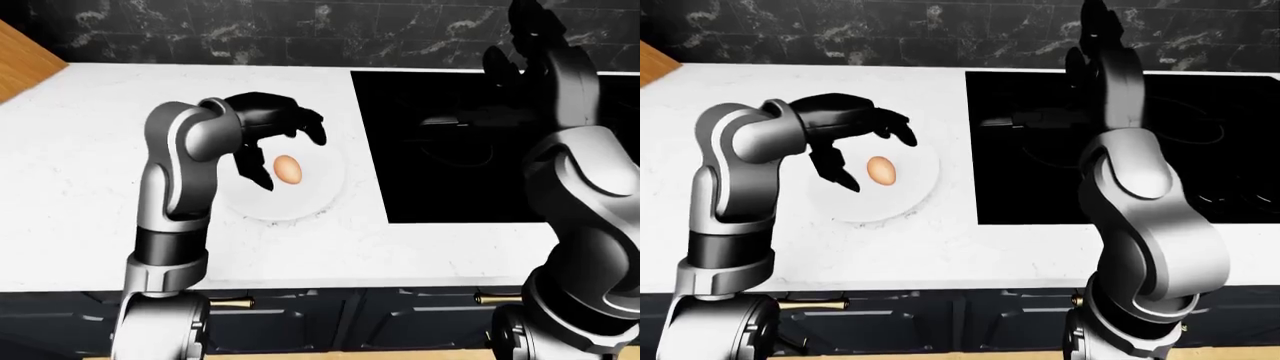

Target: Pick the egg from the plate and place it in the pan.

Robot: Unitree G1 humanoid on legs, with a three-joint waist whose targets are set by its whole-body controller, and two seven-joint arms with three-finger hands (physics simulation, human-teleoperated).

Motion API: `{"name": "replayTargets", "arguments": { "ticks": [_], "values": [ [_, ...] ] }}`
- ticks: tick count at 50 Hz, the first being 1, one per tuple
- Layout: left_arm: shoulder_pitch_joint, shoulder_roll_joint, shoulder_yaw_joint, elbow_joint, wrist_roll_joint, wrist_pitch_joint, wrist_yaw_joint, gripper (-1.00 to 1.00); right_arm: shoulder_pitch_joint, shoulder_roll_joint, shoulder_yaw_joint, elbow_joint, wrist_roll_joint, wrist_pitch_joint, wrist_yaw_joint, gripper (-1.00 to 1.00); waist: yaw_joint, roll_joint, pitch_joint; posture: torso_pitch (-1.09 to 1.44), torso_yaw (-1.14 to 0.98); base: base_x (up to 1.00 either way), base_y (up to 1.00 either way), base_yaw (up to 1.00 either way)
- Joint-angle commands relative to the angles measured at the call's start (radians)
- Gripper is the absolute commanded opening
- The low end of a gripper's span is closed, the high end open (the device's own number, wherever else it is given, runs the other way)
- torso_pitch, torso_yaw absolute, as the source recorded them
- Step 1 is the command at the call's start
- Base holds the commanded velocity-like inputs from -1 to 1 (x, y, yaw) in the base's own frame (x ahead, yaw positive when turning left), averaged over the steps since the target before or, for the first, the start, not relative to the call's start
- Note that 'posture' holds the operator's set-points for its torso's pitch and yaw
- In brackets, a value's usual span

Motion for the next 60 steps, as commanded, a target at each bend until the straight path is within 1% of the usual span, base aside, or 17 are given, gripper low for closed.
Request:
{"name": "replayTargets", "arguments": {
  "ticks": [1, 18, 24, 30, 42, 46, 60],
  "values": [
    [-0.036, 0.006, 0.014, -0.026, -0.004, -0.005, 0.022, 0.26, -0.027, -0.011, -0.008, -0.019, -0.004, -0.033, -0.002, 1.00, 0.000, 0.000, -0.028, 0.00, 0.00, 0.00, 0.00, 0.00],
    [-0.006, -0.010, 0.008, -0.015, 0.012, -0.023, 0.050, 0.24, -0.030, -0.014, -0.013, -0.024, 0.004, -0.026, -0.007, 1.00, 0.000, 0.000, -0.029, 0.00, 0.00, 0.00, 0.00, 0.00],
    [-0.010, -0.012, 0.008, -0.006, 0.013, -0.022, 0.062, 0.15, -0.030, -0.015, -0.013, -0.025, 0.007, -0.025, -0.010, 1.00, 0.000, 0.000, -0.028, 0.00, 0.00, 0.00, 0.00, 0.00],
    [-0.011, -0.005, 0.002, 0.031, 0.030, -0.054, 0.087, 0.16, -0.029, -0.017, -0.013, -0.019, 0.009, -0.031, -0.011, 1.00, 0.000, 0.000, -0.029, 0.00, 0.00, 0.00, 0.00, 0.00],
    [-0.014, -0.003, 0.004, 0.046, 0.052, -0.083, 0.093, 0.15, -0.034, -0.020, -0.017, -0.023, 0.018, -0.024, -0.017, 1.00, -0.001, 0.000, -0.029, 0.00, 0.00, 0.00, 0.00, 0.00],
    [-0.017, -0.003, 0.002, 0.071, 0.058, -0.101, 0.115, 0.14, -0.033, -0.019, -0.015, -0.020, 0.018, -0.029, -0.019, 1.00, -0.001, 0.000, -0.030, 0.00, 0.00, 0.00, 0.00, 0.00],
    [-0.009, -0.008, -0.003, 0.071, 0.081, -0.120, 0.124, 0.02, -0.035, -0.023, -0.020, -0.019, 0.027, -0.029, -0.024, 1.00, -0.001, 0.000, -0.030, 0.00, 0.00, 0.00, 0.00, 0.00]
  ]
}}
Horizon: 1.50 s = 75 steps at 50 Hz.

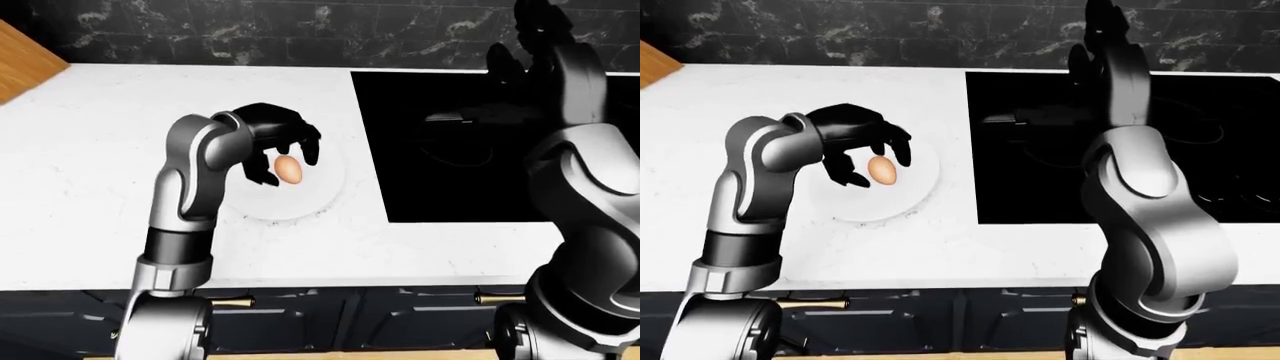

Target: Pick the egg from the plate and place it in the pan.

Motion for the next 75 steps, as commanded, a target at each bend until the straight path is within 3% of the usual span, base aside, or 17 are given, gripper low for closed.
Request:
{"name": "replayTargets", "arguments": {
  "ticks": [1, 25, 33, 44, 52, 67, 68, 75],
  "values": [
    [-0.034, 0.005, 0.013, -0.034, 0.000, -0.008, 0.016, 0.02, -0.028, -0.011, -0.011, -0.021, -0.001, -0.028, -0.004, 1.00, 0.000, -0.001, -0.027, 0.00, 0.00, 0.00, 0.00, 0.00],
    [-0.031, -0.013, 0.002, -0.013, 0.043, -0.035, 0.047, 0.00, -0.032, -0.018, -0.015, -0.022, 0.013, -0.025, -0.013, 1.00, 0.000, -0.003, -0.028, 0.00, 0.00, 0.00, 0.00, 0.00],
    [-0.024, -0.015, 0.004, -0.011, 0.051, -0.042, 0.058, -0.11, -0.027, -0.019, -0.015, -0.023, 0.016, -0.029, -0.014, 1.00, 0.000, -0.002, -0.028, 0.00, 0.00, 0.00, 0.00, 0.00],
    [-0.010, -0.015, 0.004, -0.006, 0.058, -0.057, 0.063, -0.12, -0.031, -0.021, -0.014, -0.020, 0.018, -0.030, -0.018, 1.00, 0.000, -0.002, -0.028, 0.00, 0.00, 0.00, 0.00, 0.00],
    [-0.015, -0.014, 0.005, -0.001, 0.059, -0.057, 0.063, -0.29, -0.027, -0.021, -0.014, -0.018, 0.018, -0.035, -0.018, 1.00, 0.000, -0.002, -0.028, 0.00, 0.00, 0.00, 0.00, 0.00],
    [-0.001, -0.019, 0.001, 0.012, 0.068, -0.068, 0.085, -0.37, -0.030, -0.023, -0.014, -0.020, 0.020, -0.029, -0.020, 1.00, -0.001, -0.001, -0.030, 0.00, 0.00, 0.00, 0.00, 0.00],
    [0.004, -0.021, 0.000, 0.012, 0.070, -0.069, 0.088, -0.46, -0.030, -0.023, -0.015, -0.020, 0.020, -0.030, -0.020, 1.00, -0.001, -0.001, -0.030, 0.00, 0.00, 0.00, 0.00, 0.00],
    [-0.003, -0.021, 0.003, 0.017, 0.069, -0.068, 0.089, -0.54, -0.027, -0.023, -0.015, -0.019, 0.021, -0.034, -0.019, 1.00, -0.001, -0.001, -0.031, 0.00, 0.00, 0.00, 0.00, 0.00]
  ]
}}
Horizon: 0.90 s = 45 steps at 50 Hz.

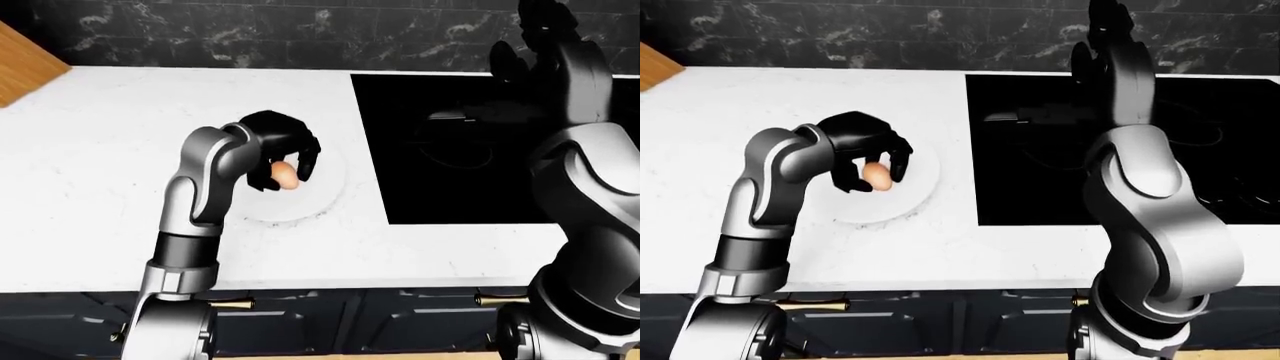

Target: Pick the egg from the plate and place it in the pan.

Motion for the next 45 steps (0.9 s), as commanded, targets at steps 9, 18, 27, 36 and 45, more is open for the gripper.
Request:
{"name": "replayTargets", "arguments": {
  "ticks": [9, 18, 27, 36, 45],
  "values": [
    [-0.056, 0.013, 0.014, -0.023, -0.016, 0.015, -0.003, -0.79, -0.029, -0.012, -0.011, -0.018, -0.001, -0.028, -0.003, 1.00, 0.000, -0.002, -0.023, 0.00, 0.00, 0.00, 0.00, 0.00],
    [-0.075, 0.017, 0.018, -0.019, -0.029, 0.033, -0.003, -1.00, -0.029, -0.013, -0.011, -0.020, 0.001, -0.026, -0.006, 1.00, 0.001, -0.003, -0.022, 0.00, 0.00, 0.00, 0.00, 0.00],
    [-0.103, 0.028, 0.022, -0.016, -0.042, 0.049, -0.014, -1.00, -0.031, -0.015, -0.007, -0.026, 0.001, -0.008, -0.003, 1.00, 0.001, -0.003, -0.020, 0.00, 0.00, 0.00, 0.00, 0.00],
    [-0.142, 0.038, 0.026, -0.015, -0.063, 0.072, -0.031, -1.00, -0.039, -0.020, 0.003, -0.030, -0.010, 0.028, 0.004, 1.00, 0.002, -0.003, -0.019, 0.00, 0.00, 0.00, 0.00, 0.00],
    [-0.154, 0.043, 0.025, -0.016, -0.068, 0.086, -0.036, -1.00, -0.049, -0.013, 0.013, -0.034, -0.039, 0.069, 0.024, 1.00, 0.002, -0.003, -0.018, 0.00, 0.00, 0.00, 0.00, 0.00]
  ]
}}
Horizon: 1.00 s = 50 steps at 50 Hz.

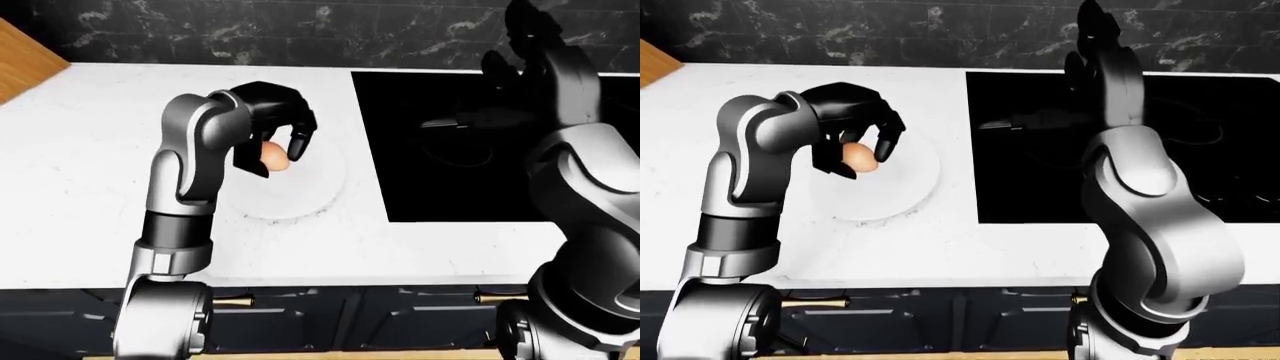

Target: Pick the egg from the plate and place it in the pan.

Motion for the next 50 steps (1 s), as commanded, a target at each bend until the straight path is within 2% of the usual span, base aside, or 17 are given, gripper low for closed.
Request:
{"name": "replayTargets", "arguments": {
  "ticks": [1, 5, 6, 11, 13, 17, 18, 20, 32, 34, 36, 37, 39, 44, 48, 49, 50],
  "values": [
    [-0.037, 0.009, 0.014, -0.030, -0.005, 0.003, 0.015, -1.00, -0.028, -0.009, -0.008, -0.014, -0.018, -0.027, 0.005, 1.00, 0.000, 0.000, -0.028, 0.00, 0.00, 0.00, 0.00, 0.00],
    [-0.038, 0.011, 0.015, -0.022, -0.006, 0.001, 0.022, -1.00, -0.030, -0.001, -0.011, -0.016, -0.027, -0.016, 0.012, 1.00, 0.000, 0.000, -0.028, 0.00, 0.00, 0.00, 0.00, 0.00],
    [-0.040, 0.011, 0.015, -0.024, -0.006, 0.002, 0.020, -1.00, -0.028, 0.000, -0.011, -0.016, -0.029, -0.017, 0.014, 1.00, -0.004, 0.007, -0.046, 0.00, 0.00, 0.00, -0.09, 0.00],
    [-0.039, 0.009, 0.014, -0.026, -0.005, 0.008, 0.020, -1.00, -0.027, 0.001, -0.015, -0.019, -0.036, -0.014, 0.025, 1.00, -0.010, 0.036, -0.041, 0.00, 0.00, 0.00, -0.15, 0.00],
    [-0.038, 0.009, 0.013, -0.028, -0.004, 0.009, 0.019, -1.00, -0.026, 0.002, -0.017, -0.020, -0.038, -0.012, 0.028, 1.00, -0.012, 0.025, -0.041, 0.00, 0.00, 0.00, -0.16, 0.00],
    [-0.038, 0.009, 0.013, -0.022, -0.004, 0.006, 0.023, -1.00, -0.027, 0.003, -0.016, -0.018, -0.043, -0.012, 0.031, 1.00, -0.007, -0.030, -0.041, 0.00, 0.00, 0.00, -0.19, 0.00],
    [-0.039, 0.009, 0.013, -0.023, -0.004, 0.007, 0.022, -1.00, -0.027, 0.004, -0.015, -0.019, -0.044, -0.012, 0.031, 1.00, -0.016, -0.019, -0.035, 0.00, 0.00, 0.00, -0.20, 0.00],
    [-0.038, 0.009, 0.013, -0.025, -0.004, 0.008, 0.020, -1.00, -0.029, 0.004, -0.015, -0.020, -0.046, -0.009, 0.032, 1.00, -0.013, -0.025, -0.031, 0.00, 0.00, 0.00, -0.18, 0.00],
    [-0.046, 0.009, 0.014, -0.017, -0.004, 0.012, 0.023, -1.00, -0.025, 0.011, -0.013, -0.017, -0.059, -0.016, 0.041, 1.00, 0.003, 0.030, -0.033, 0.00, 0.00, 0.00, -0.19, 0.00],
    [-0.046, 0.011, 0.014, -0.014, -0.005, 0.009, 0.025, -1.00, -0.023, 0.013, -0.012, -0.016, -0.061, -0.019, 0.042, 1.00, 0.001, 0.052, -0.033, 0.00, 0.00, 0.00, -0.19, 0.00],
    [-0.045, 0.011, 0.014, -0.015, -0.005, 0.009, 0.025, -1.00, -0.023, 0.014, -0.012, -0.016, -0.063, -0.019, 0.043, 1.00, -0.004, 0.099, -0.043, 0.00, 0.00, 0.00, -0.19, 0.00],
    [-0.047, 0.012, 0.014, -0.014, -0.005, 0.009, 0.025, -1.00, -0.021, 0.014, -0.011, -0.015, -0.064, -0.021, 0.044, 1.00, -0.001, 0.065, -0.036, 0.00, 0.00, 0.00, -0.19, 0.00],
    [-0.050, 0.013, 0.015, -0.011, -0.006, 0.007, 0.028, -1.00, -0.025, 0.015, -0.011, -0.014, -0.066, -0.018, 0.044, 1.00, -0.009, 0.088, -0.045, 0.00, 0.00, 0.00, -0.19, 0.00],
    [-0.049, 0.013, 0.015, -0.012, -0.005, 0.010, 0.030, -1.00, -0.026, 0.015, -0.014, -0.018, -0.067, -0.013, 0.047, 1.00, -0.015, 0.060, -0.038, 0.00, 0.00, 0.00, -0.19, 0.00],
    [-0.047, 0.013, 0.014, -0.007, -0.004, 0.007, 0.037, -1.00, -0.024, 0.015, -0.014, -0.018, -0.069, -0.015, 0.048, 1.00, -0.011, -0.001, -0.037, 0.00, 0.00, 0.00, -0.18, 0.00],
    [-0.048, 0.013, 0.014, -0.004, -0.003, 0.005, 0.039, -1.00, -0.024, 0.016, -0.013, -0.019, -0.070, -0.014, 0.048, 1.00, -0.009, -0.035, -0.045, 0.00, 0.00, 0.00, -0.18, 0.00],
    [-0.048, 0.014, 0.013, -0.005, -0.003, 0.004, 0.036, -1.00, -0.023, 0.016, -0.013, -0.018, -0.071, -0.016, 0.049, 1.00, -0.002, -0.044, -0.056, 0.00, 0.00, 0.00, -0.20, 0.00]
  ]
}}
